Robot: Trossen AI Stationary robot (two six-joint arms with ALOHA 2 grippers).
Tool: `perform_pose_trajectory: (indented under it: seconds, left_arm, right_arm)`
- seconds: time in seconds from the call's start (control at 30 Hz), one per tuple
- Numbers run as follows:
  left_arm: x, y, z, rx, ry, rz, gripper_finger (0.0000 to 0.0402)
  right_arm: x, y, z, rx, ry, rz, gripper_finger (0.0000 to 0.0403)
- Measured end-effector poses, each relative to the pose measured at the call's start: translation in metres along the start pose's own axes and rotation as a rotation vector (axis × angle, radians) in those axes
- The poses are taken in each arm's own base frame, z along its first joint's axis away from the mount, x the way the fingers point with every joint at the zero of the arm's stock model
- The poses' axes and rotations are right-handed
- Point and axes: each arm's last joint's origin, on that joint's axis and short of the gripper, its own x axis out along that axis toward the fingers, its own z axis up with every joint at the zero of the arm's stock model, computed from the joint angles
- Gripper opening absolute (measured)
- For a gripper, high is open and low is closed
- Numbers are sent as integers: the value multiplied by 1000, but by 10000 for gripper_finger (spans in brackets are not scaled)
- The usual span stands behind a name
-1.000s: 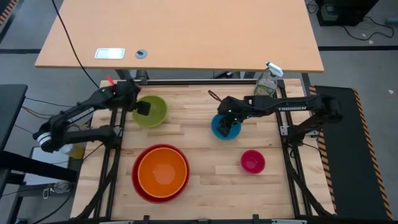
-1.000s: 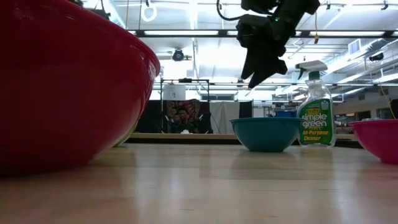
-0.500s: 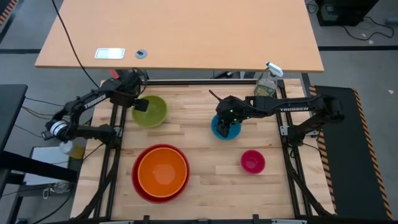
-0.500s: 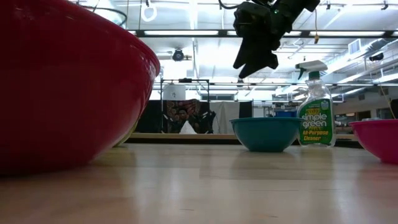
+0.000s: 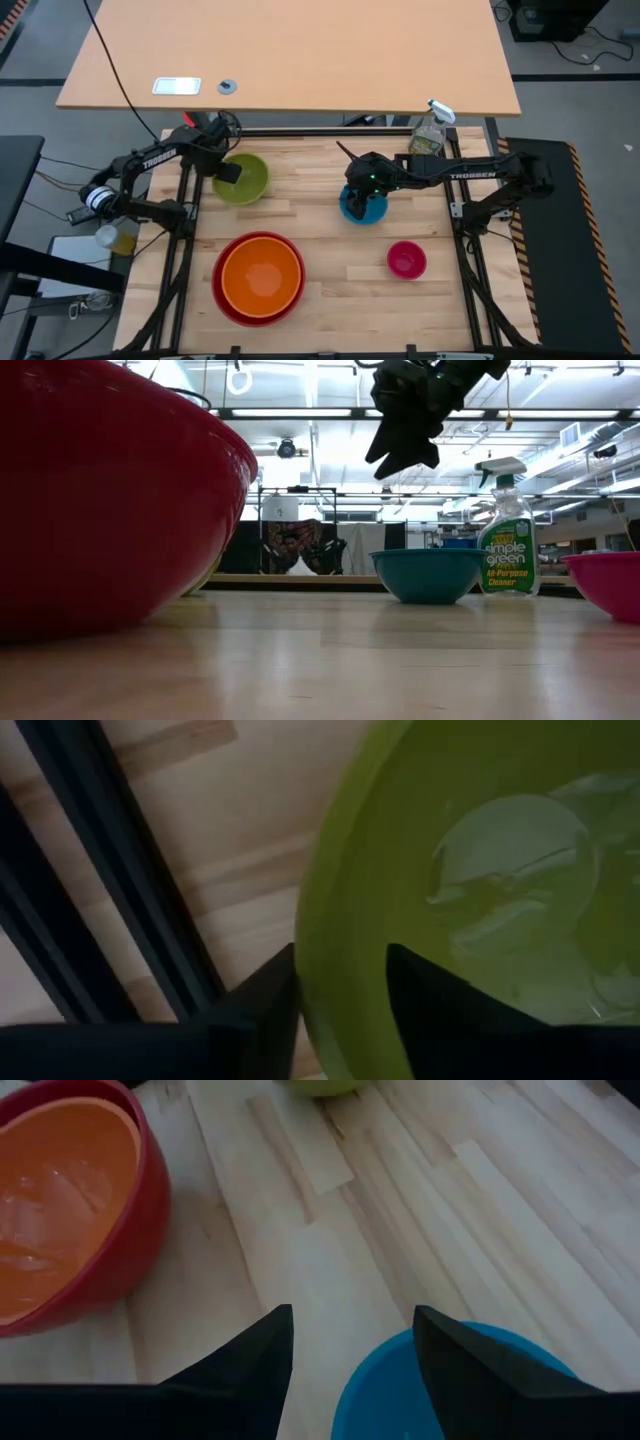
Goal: Nest bowls inside each other
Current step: Stack the green bowl on top of the orange bowl
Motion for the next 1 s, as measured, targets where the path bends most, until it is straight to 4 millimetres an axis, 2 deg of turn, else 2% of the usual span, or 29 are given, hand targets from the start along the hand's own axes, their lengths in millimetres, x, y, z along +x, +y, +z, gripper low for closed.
perform_pose_trajectory:
  seconds: [0.2,0.3,0.5,0.6,0.73,0.87,1.0]
  left_arm:
    - [1,-1,-1,9,7,-15,44]
    - [0,-4,-3,22,16,-42,16]
    - [0,-5,-3,26,19,-44,20]
    - [-7,-6,-1,27,2,-47,20]
    - [-25,-12,5,47,-62,-68,19]
    - [-45,-19,5,104,-38,-101,18]
    - [-62,-28,2,177,1,-181,18]
  right_arm:
    - [0,0,1,2,-9,3,213]
    - [0,0,1,3,-8,3,213]
    - [0,0,1,0,-8,4,213]
    - [0,0,1,0,-8,4,213]
    - [0,0,1,0,-6,6,213]
    - [-1,1,0,-6,2,17,213]
    - [-14,-2,4,1,-39,37,213]
